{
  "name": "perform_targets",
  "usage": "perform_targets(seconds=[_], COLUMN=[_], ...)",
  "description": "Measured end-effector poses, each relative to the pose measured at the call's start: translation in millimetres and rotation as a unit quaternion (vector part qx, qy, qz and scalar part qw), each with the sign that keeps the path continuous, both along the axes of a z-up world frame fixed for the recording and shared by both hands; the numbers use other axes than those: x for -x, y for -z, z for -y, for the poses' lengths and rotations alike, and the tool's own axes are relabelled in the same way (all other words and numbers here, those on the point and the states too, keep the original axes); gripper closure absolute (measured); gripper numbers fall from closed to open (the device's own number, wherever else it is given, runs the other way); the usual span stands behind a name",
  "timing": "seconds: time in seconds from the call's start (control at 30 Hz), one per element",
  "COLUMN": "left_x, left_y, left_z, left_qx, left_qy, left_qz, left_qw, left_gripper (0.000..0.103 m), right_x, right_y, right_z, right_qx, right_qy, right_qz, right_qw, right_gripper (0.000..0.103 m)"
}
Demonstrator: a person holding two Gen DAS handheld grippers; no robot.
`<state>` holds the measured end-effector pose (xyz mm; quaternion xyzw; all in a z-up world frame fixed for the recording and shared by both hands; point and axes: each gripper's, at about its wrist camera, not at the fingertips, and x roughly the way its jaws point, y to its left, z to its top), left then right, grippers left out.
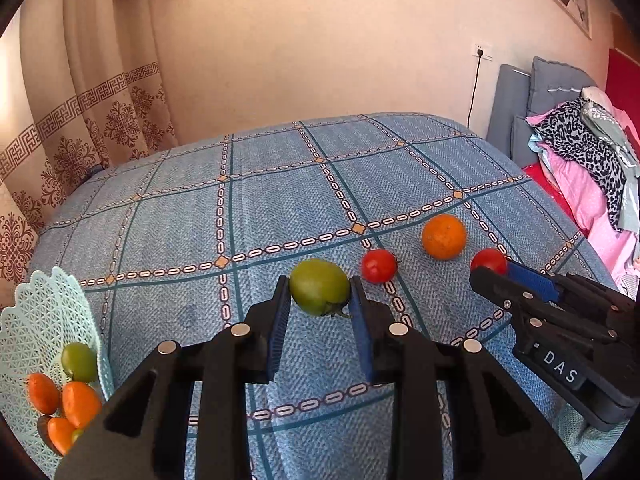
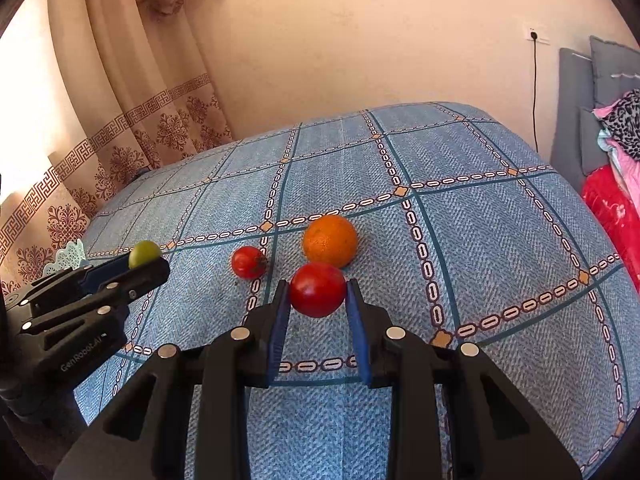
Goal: Organize fruits
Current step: 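Carry both tomatoes over the basket and open both tools to drop them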
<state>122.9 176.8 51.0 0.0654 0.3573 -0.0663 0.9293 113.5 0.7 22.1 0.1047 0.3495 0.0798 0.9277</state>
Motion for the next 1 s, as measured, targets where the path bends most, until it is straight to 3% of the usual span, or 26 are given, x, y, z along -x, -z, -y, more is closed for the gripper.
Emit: perform_targets(seconds=[0.43,1.0], left_x=[34,59], left_y=[-21,-30], left_z=[-33,-89], left_qx=[0.005,-0.006], left_qy=[-0.041,-0.094], left_qz=[0.036,0.064], left_qw=[0.9985,0.9935], left_gripper=[0.073,0.073], right_x=[6,23], right_y=[3,-16], right_z=[-15,-68], right_qx=[-0.012,0.018], right_qy=[-0.017,-0.071], right_qz=[-0.007,0.016], right_qw=[1.000,0.997], right_gripper=[0.075,0.074])
